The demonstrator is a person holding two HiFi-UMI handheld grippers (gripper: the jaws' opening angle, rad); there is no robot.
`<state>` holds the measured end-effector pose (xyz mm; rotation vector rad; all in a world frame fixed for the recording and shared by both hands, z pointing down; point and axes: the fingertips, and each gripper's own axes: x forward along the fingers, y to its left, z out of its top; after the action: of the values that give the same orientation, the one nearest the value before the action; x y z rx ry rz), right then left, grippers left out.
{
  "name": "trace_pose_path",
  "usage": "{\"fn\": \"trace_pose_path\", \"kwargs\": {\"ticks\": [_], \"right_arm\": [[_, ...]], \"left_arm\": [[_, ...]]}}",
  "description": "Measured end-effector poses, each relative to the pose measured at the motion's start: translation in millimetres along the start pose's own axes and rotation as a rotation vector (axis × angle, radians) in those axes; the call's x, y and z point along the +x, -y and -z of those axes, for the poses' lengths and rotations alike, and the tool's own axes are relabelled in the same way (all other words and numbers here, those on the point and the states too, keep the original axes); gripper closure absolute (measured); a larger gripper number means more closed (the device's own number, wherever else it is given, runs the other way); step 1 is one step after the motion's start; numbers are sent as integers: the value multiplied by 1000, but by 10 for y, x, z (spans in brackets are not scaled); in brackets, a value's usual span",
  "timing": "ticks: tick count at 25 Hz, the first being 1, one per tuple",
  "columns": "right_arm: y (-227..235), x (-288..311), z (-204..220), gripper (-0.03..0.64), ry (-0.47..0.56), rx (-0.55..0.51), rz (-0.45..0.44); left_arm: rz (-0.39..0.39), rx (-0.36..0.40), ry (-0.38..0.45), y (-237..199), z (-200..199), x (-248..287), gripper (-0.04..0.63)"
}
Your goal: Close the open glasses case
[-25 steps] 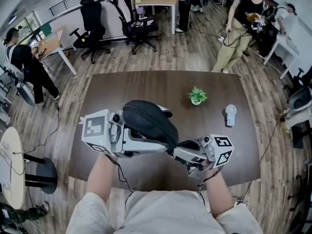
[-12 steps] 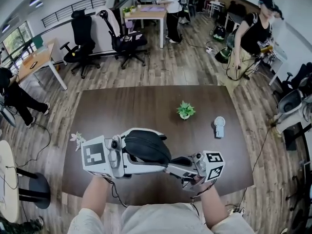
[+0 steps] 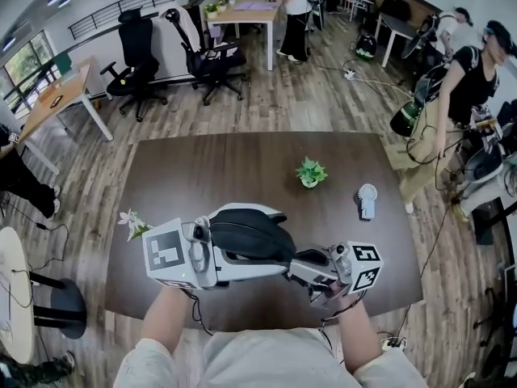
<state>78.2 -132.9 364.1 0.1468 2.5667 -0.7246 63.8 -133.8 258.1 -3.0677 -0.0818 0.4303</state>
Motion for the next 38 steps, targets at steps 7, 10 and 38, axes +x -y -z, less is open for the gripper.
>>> {"fn": "trace_pose_path", "kwargs": {"ticks": [7,10,38], "right_arm": [[40,127,108,615,-51,4,7],[12,211,109,615,-70,4,4],[20,23,-93,615,189,211,-172]], "left_arm": [[-7,-2,-15,47,27,-30,333],[20,-63,-5,49,-3,-99,336],[58,19,-122,86,120,-164,339]]}}
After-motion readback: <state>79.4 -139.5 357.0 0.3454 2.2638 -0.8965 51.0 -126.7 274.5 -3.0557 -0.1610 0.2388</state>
